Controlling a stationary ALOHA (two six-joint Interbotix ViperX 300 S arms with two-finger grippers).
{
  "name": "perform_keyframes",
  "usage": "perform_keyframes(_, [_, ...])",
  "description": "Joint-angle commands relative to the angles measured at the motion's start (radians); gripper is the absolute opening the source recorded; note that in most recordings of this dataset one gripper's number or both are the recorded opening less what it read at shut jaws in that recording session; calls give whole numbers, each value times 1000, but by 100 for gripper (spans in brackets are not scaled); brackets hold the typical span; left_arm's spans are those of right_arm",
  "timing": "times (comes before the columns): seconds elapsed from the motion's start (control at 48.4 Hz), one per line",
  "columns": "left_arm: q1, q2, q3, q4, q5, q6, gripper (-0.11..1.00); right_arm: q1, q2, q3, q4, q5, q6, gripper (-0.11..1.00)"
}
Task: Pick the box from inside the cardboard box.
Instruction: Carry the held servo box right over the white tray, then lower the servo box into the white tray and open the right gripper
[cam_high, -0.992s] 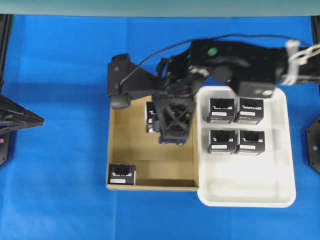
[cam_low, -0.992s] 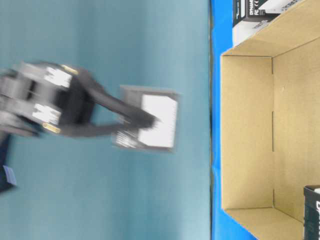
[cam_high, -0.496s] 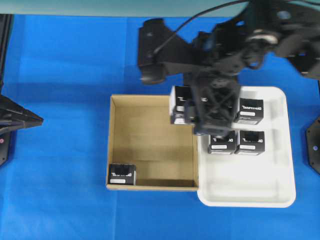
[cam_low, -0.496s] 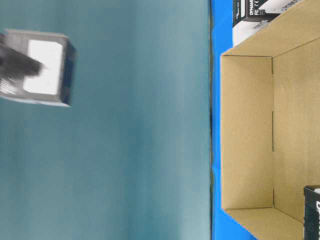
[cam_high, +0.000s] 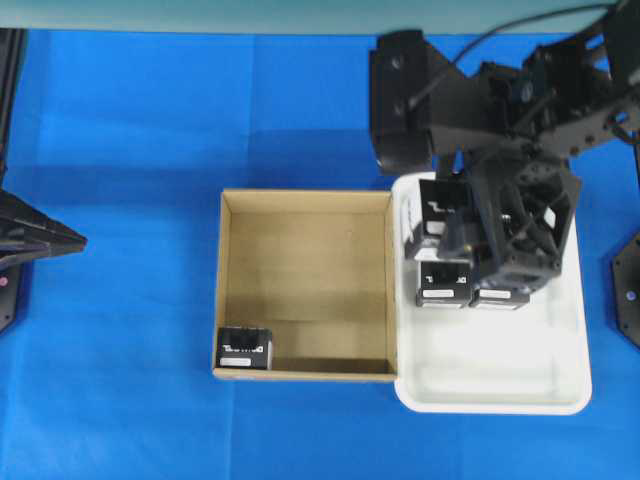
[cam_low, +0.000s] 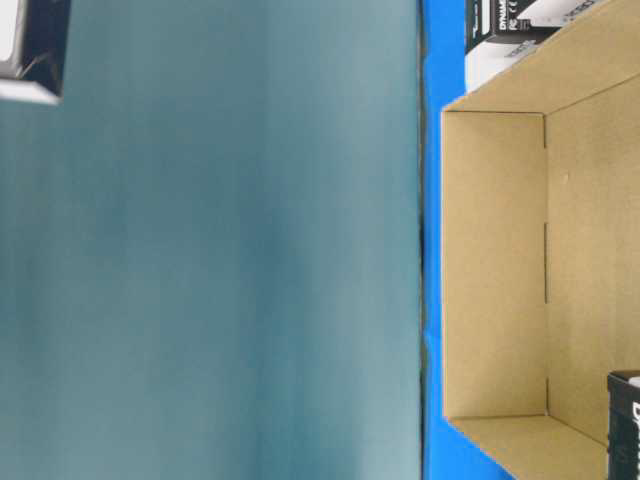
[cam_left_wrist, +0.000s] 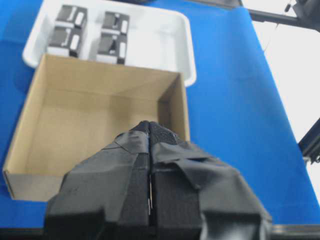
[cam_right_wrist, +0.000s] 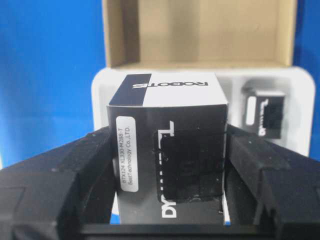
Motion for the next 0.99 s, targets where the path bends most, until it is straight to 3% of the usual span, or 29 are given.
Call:
perform_keyframes(0.0, [-2,6,-26,3,0,3,-6,15,-23,89,3,-63,2,62])
perform_keyframes(0.165, [-2,6,-25,3,5,2,-6,51,-80,281,5,-244,20,62])
perform_keyframes(0.31, [0,6,-25,3,5,3,-6,78,-106,422,5,-336,69,62])
perform_keyframes(0.517, [-2,6,-23,3,5,2,-6,141,-77,612,5,-477,89,62])
perform_keyframes(0.682, [-2,6,-23,2,5,0,-6,169,-41,693,6,-614,91,62])
perform_keyframes(0.971, [0,9,-21,3,5,0,-6,183,29,749,6,-712,100,62])
